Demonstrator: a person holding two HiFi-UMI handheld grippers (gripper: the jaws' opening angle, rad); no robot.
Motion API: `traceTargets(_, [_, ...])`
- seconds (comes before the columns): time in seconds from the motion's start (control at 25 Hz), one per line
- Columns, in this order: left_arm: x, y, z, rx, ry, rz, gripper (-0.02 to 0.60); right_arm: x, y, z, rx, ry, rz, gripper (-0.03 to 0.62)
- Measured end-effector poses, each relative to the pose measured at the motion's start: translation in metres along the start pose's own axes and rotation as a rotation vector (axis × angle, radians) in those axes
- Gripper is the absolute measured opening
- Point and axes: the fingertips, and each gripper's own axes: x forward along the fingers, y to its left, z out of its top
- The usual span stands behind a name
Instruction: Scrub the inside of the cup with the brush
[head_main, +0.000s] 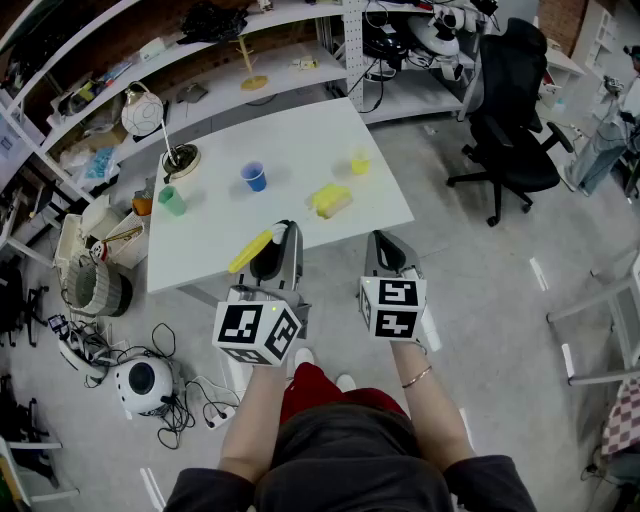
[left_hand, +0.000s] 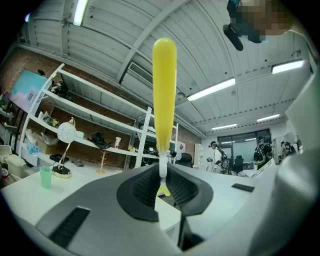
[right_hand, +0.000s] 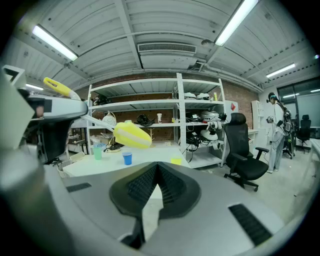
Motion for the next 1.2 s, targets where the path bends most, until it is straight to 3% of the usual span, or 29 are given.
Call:
traceTargets(0.4, [-0.001,0.003,0.0,-0.003,-0.01,0.002,0.043,0.005,0.006,-0.005,-0.038,0.011,0.01,0.018])
traceTargets(0.8, [0.002,0.011,0.01,0.017,-0.026,0.02,0.043,0.018,0.007,-0.002,-0.011,0.004,0.028,0.018])
traceTargets(1.2, [0.038,0.037,0.017,0.019,-0.045,0.021,0.043,0.057,-0.011,0.005,-0.034,0.014,-0.012,0.018])
